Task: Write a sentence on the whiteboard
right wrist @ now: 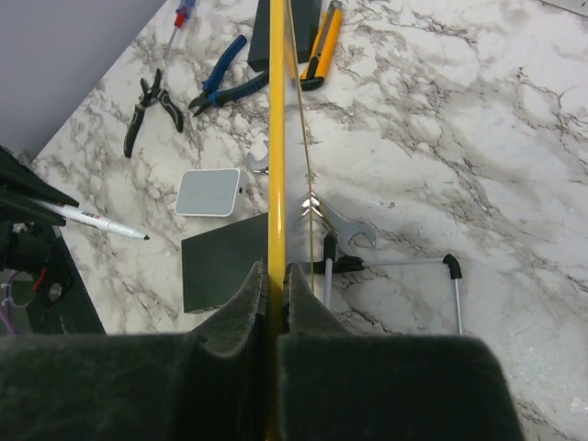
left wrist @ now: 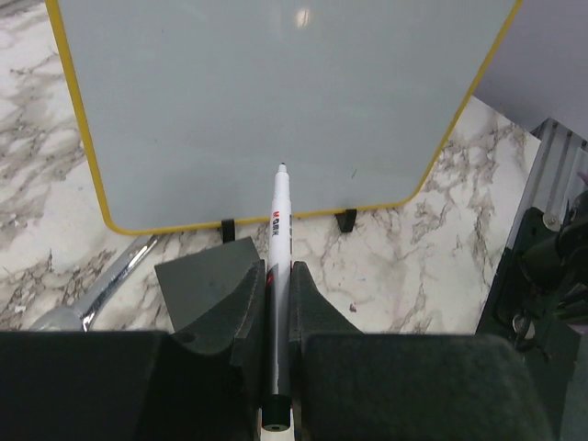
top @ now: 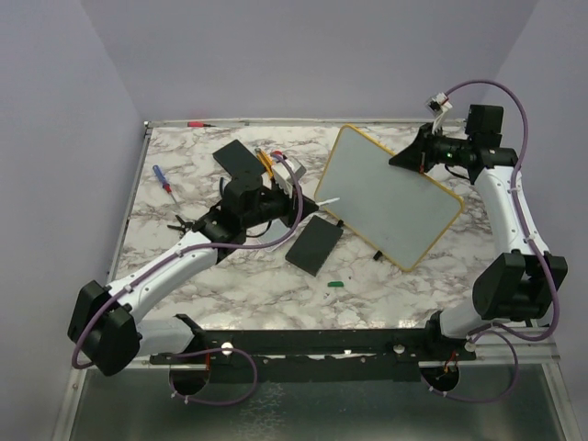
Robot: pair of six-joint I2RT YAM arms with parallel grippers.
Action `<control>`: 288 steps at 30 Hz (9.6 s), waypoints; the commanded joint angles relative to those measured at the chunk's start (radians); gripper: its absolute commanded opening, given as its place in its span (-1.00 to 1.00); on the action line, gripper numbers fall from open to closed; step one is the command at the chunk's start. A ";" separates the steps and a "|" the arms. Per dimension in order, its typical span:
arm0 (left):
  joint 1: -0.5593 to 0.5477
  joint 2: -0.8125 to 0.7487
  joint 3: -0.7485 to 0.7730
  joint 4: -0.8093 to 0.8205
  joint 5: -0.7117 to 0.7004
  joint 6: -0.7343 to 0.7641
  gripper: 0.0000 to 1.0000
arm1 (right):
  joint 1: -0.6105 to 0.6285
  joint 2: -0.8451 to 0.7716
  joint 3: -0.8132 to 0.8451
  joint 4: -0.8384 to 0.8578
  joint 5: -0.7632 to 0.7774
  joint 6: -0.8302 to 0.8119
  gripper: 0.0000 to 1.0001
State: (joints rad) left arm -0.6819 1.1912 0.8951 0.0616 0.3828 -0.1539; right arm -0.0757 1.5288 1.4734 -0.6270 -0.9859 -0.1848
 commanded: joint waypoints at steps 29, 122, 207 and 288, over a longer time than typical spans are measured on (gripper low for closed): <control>0.110 0.395 0.311 0.282 0.144 -0.051 -1.00 | 0.015 -0.044 -0.090 0.056 -0.027 0.059 -0.98; 0.127 0.401 0.173 0.344 0.081 -0.077 -1.00 | 0.016 -0.052 -0.104 0.058 0.000 0.056 -0.98; 0.111 0.431 0.214 0.423 0.057 -0.125 -1.00 | 0.016 -0.062 -0.107 0.055 -0.009 0.054 -0.98; 0.115 0.478 0.182 0.324 -0.001 -0.036 -1.00 | 0.016 -0.052 -0.107 0.052 -0.008 0.054 -0.98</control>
State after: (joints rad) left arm -0.5697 1.6703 1.0874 0.4023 0.4160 -0.2123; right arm -0.0723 1.4845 1.3918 -0.5034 -0.9581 -0.1287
